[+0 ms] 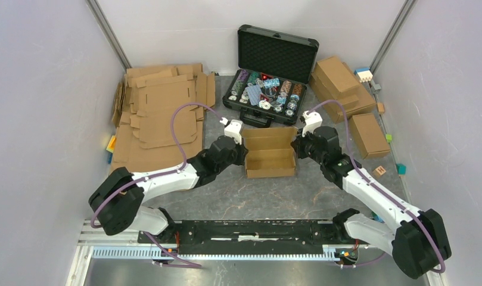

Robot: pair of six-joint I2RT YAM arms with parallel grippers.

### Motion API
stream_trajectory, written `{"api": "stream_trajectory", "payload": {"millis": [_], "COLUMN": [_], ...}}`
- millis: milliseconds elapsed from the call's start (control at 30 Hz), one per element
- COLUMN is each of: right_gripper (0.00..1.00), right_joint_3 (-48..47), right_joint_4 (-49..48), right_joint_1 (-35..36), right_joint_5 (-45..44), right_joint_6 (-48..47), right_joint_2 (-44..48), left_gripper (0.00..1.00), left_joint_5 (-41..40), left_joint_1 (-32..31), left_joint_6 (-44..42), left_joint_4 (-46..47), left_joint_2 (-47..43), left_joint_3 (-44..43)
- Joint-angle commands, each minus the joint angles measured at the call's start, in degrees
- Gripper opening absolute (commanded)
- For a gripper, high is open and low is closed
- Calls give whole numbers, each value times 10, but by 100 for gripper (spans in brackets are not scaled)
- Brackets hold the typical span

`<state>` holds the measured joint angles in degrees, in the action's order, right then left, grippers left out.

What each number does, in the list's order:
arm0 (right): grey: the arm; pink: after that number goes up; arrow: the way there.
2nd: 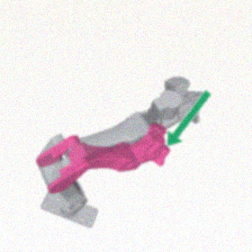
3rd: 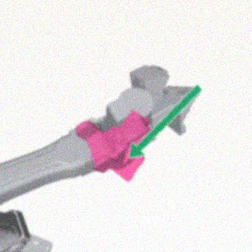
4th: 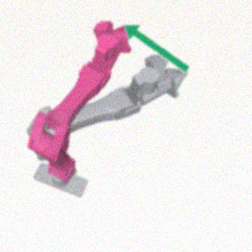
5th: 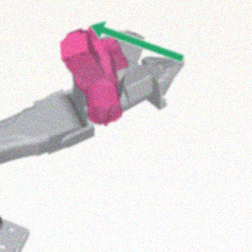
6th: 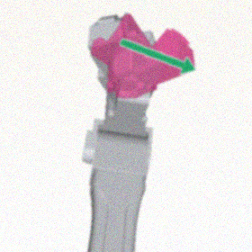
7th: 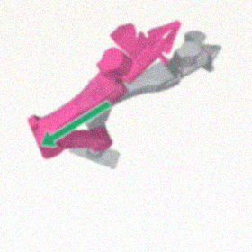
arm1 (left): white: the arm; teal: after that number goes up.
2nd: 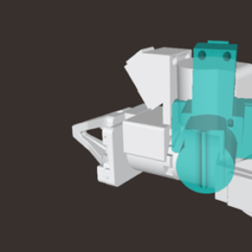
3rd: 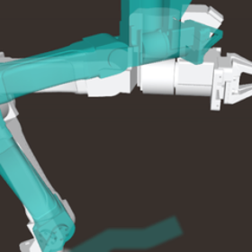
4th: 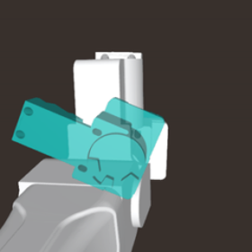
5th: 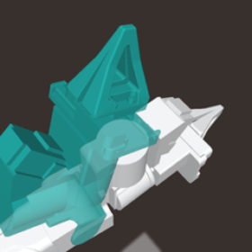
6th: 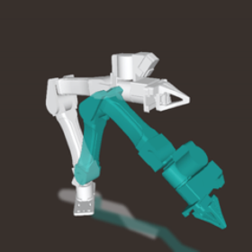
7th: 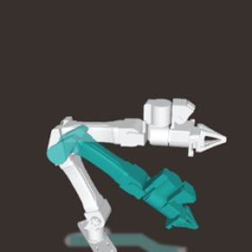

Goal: Fold the paper box

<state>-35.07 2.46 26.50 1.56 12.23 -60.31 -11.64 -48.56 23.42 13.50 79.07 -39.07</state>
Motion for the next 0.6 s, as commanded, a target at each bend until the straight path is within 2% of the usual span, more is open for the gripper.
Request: {"api": "stream_trajectory", "payload": {"millis": [0,167,500,567], "right_gripper": [0,0,0,0], "right_joint_3": [32,67,121,138], "right_joint_4": [-58,-70,-63,-68], "right_joint_1": [21,25,28,28], "right_joint_5": [11,4,-8,-11], "right_joint_6": [43,56,49,54], "right_joint_2": [27,52,91,105], "left_gripper": [10,10,10,12], "left_joint_5": [-44,-95,-128,-129], "left_joint_1": [-42,-68,-104,-115], "left_joint_6": [36,36,16,2], "left_joint_4": [25,27,52,64], "left_joint_2": [10,5,-6,-11], "left_joint_3": [-14,1,32,44]}}
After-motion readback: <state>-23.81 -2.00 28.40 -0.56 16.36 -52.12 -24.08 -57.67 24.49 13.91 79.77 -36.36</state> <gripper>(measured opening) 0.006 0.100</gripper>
